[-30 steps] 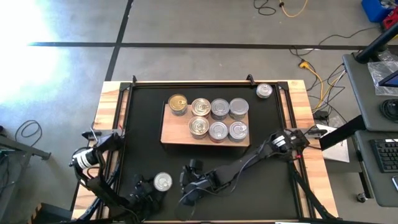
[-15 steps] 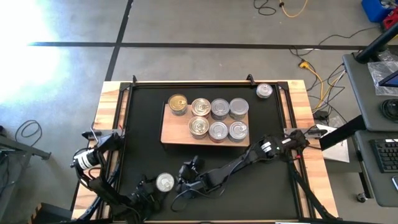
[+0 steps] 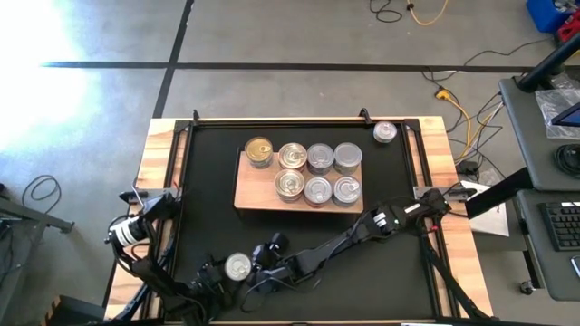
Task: Stack canned seafood by type on shelf
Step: Put the yellow blue tuna can on the shelf
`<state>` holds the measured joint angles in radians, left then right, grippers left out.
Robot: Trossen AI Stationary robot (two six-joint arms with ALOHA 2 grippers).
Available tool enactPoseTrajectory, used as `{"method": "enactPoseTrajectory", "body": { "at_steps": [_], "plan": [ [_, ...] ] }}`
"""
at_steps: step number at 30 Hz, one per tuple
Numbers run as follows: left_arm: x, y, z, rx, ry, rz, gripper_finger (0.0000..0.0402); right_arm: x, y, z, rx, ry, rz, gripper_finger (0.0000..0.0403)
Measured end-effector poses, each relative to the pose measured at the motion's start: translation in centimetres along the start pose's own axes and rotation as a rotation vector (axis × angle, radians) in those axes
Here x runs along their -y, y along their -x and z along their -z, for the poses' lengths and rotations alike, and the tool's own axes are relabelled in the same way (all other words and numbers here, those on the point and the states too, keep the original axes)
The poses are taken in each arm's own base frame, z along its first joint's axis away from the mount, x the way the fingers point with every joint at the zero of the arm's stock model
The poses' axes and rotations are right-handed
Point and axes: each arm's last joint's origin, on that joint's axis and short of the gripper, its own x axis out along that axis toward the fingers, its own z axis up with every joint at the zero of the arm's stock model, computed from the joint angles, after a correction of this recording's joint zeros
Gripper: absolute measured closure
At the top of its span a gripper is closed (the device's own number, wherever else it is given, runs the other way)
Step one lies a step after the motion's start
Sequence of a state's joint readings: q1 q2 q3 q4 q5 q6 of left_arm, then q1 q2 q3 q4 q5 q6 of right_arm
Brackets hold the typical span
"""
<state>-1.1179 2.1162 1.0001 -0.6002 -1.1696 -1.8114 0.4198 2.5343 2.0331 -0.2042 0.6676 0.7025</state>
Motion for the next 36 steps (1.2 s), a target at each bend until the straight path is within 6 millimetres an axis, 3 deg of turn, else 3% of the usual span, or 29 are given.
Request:
{"method": "enactPoseTrajectory", "body": {
  "at_steps": [14,19,23,26,30,36],
  "plan": [
    [0.1,-0.9,-0.3,0.048,0.026,-0.007,0.0002,-0.2,0.0,0.0,-0.033,-0.009,-0.06,0.0382],
    [0.3,-0.8,-0.4,0.003,-0.006,-0.015,0.0024,-0.4,0.9,-0.3,-0.103,-0.033,-0.044,0.0392],
    [1.1,0.2,-1.1,-0.038,-0.062,-0.014,0.0033,-0.8,3.2,-0.9,-0.196,0.033,-0.002,0.0391],
    [1.9,1.9,-2.5,-0.082,-0.093,-0.006,0.0033,-1.3,6.0,-2.4,-0.254,0.1,0.035,0.039],
    [2.1,4.5,-6.1,-0.136,-0.162,-0.002,0.0033,-1.6,10.2,-6.8,-0.243,0.113,0.049,0.039],
    [-1.5,6.7,-13.6,-0.163,-0.243,0.06,0.0034,-0.6,14.9,-13.6,-0.121,0.043,-0.058,0.039]
  ]
}}
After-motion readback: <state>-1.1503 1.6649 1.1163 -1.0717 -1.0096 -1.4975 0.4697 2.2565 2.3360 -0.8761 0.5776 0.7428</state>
